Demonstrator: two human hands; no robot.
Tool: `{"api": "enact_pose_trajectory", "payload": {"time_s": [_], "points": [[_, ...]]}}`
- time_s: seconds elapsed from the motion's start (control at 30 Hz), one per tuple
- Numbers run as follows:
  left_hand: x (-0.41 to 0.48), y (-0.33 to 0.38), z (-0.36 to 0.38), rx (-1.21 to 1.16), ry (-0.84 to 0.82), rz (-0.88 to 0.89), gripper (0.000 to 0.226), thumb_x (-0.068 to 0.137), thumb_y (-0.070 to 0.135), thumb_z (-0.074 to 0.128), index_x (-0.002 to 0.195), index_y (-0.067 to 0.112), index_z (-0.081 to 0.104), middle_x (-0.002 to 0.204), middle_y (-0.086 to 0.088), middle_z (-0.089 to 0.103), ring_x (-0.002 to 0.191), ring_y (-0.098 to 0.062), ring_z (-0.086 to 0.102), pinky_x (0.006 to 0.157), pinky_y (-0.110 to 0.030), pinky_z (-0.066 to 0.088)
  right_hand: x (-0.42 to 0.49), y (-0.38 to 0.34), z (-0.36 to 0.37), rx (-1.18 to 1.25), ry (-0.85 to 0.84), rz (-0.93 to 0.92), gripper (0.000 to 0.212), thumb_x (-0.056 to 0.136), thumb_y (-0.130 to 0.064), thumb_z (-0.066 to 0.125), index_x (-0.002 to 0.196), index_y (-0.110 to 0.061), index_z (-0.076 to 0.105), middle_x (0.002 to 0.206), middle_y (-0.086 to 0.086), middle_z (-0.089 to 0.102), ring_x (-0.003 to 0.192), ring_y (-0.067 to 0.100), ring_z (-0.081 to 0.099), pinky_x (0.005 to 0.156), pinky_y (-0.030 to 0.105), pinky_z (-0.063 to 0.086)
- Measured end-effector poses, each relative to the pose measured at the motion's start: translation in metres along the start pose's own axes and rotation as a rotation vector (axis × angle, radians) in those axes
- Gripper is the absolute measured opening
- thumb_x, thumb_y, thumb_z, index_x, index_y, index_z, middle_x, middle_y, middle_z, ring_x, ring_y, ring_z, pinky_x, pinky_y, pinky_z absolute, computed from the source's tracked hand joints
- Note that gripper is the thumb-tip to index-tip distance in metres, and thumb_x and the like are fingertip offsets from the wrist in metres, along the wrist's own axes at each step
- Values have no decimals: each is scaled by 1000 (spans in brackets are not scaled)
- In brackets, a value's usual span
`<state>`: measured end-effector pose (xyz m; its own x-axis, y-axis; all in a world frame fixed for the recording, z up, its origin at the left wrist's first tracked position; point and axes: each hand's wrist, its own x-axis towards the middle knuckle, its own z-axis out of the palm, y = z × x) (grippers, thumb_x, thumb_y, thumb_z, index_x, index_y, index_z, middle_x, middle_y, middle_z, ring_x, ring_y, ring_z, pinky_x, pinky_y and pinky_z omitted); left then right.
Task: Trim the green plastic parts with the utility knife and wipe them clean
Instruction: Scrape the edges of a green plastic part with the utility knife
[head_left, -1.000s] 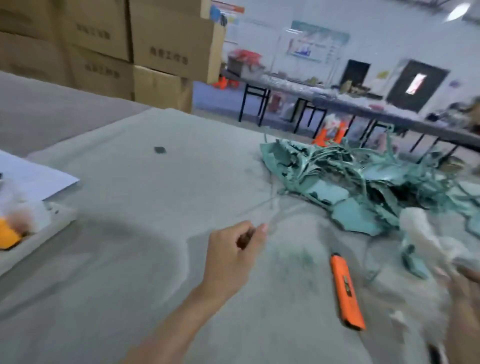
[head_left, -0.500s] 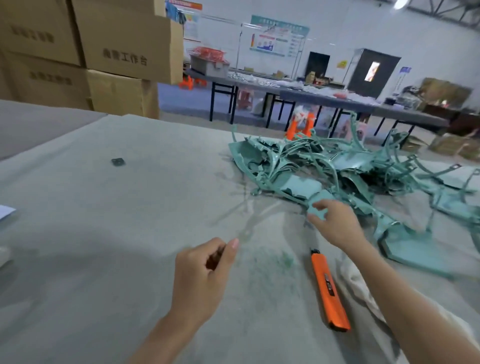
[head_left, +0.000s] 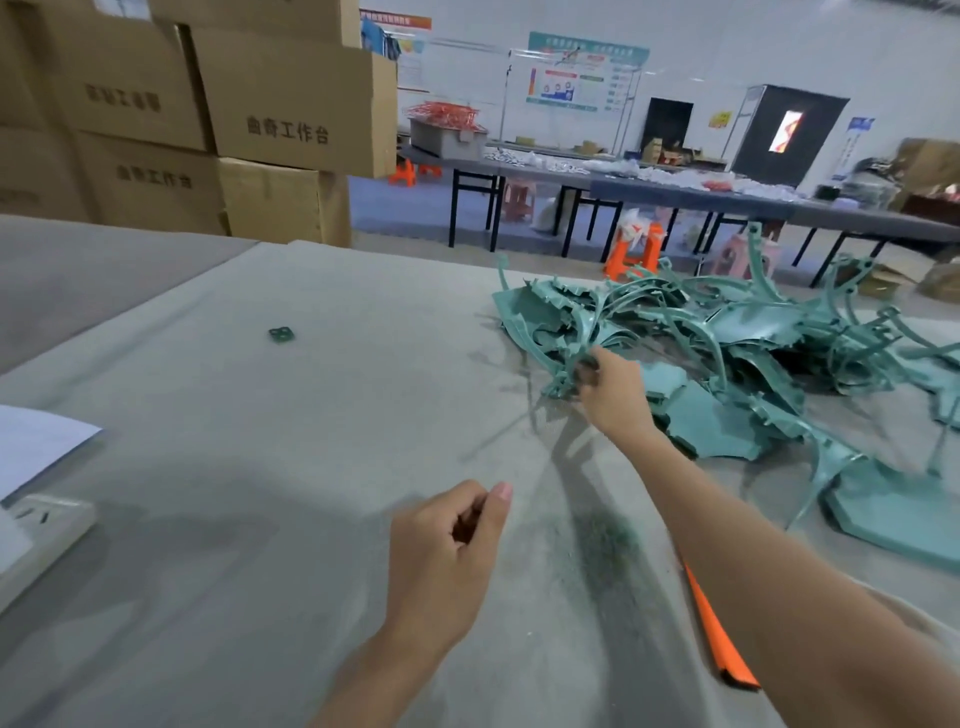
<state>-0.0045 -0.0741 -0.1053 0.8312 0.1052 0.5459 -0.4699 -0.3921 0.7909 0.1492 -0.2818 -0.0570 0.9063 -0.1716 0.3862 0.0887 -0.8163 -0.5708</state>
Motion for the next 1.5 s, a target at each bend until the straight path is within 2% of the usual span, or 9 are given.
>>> {"api": "enact_pose_trajectory", "payload": {"time_s": [0.17, 0.33, 0.47, 0.63, 0.87, 1.0, 1.13, 1.4, 1.5], "points": [[1, 2, -1, -14, -1, 12, 54, 89, 50, 50, 57, 8, 48, 54, -5, 37, 46, -5, 28, 46, -16, 23, -4, -10, -34, 98, 190, -32, 42, 104, -31, 49, 72, -3, 49, 63, 10, 57, 56, 25, 53, 54, 37, 37], [2, 4, -1, -67, 5, -19, 54, 88, 52, 50, 56, 9, 47, 52, -6, 40, 46, -4, 29, 46, -15, 23, -4, -28, -79, 353, 411, 96, 58, 101, -52, 43, 114, 2, 61, 96, 19, 70, 91, 35, 69, 87, 51, 55], [2, 3, 0, -108, -1, -40, 53, 88, 53, 50, 56, 11, 48, 50, -4, 42, 45, -3, 31, 45, -13, 24, -7, -40, -114, 721, 580, 88, 35, 105, -39, 44, 90, -12, 62, 78, 1, 67, 70, 13, 67, 80, 35, 59], [3, -1, 3, -154, -50, -90, 46, 86, 59, 49, 63, 20, 56, 45, 6, 42, 43, -2, 36, 47, -18, 30, -31, -60, -143, 1035, 633, -125, 28, 103, -15, 42, 81, -11, 57, 81, 7, 69, 73, 22, 69, 77, 37, 58], [9, 4, -4, -497, -204, -333, 48, 82, 65, 53, 78, 21, 73, 66, -1, 67, 55, -13, 57, 52, -22, 46, -104, -93, -131, 534, 377, -727, 18, 91, -8, 47, 87, -1, 64, 95, 7, 69, 84, 27, 69, 72, 37, 57], [14, 12, -10, -927, -489, -499, 72, 87, 65, 38, 120, 7, 64, 111, -14, 70, 91, -24, 67, 69, -34, 55, -166, -96, -95, 278, 169, -920, 25, 94, -16, 51, 80, 0, 65, 97, 11, 72, 88, 22, 68, 77, 26, 54], [17, 14, -20, -1192, -545, -595, 67, 100, 54, 21, 118, 8, 67, 124, -16, 64, 98, -24, 67, 75, -32, 56, -211, -88, -54, 324, 23, -942, 31, 98, -12, 45, 78, 2, 64, 104, 17, 69, 90, 30, 67, 78, 36, 54], [20, 11, -21, -1271, -280, -630, 21, 87, 24, 55, 79, 10, 68, 70, -5, 62, 54, -16, 60, 48, -26, 52, -224, -57, -35, 288, -6, -857, 21, 100, -24, 54, 97, -11, 70, 136, 0, 62, 89, 4, 66, 68, 20, 52], [23, 5, -22, -1184, -247, -597, 17, 87, 22, 55, 76, 10, 61, 65, -6, 57, 49, -17, 55, 45, -26, 48, -205, -34, -51, 262, 115, -691, 21, 101, -22, 50, 101, -13, 69, 116, -4, 70, 91, 1, 68, 67, 25, 55]]}}
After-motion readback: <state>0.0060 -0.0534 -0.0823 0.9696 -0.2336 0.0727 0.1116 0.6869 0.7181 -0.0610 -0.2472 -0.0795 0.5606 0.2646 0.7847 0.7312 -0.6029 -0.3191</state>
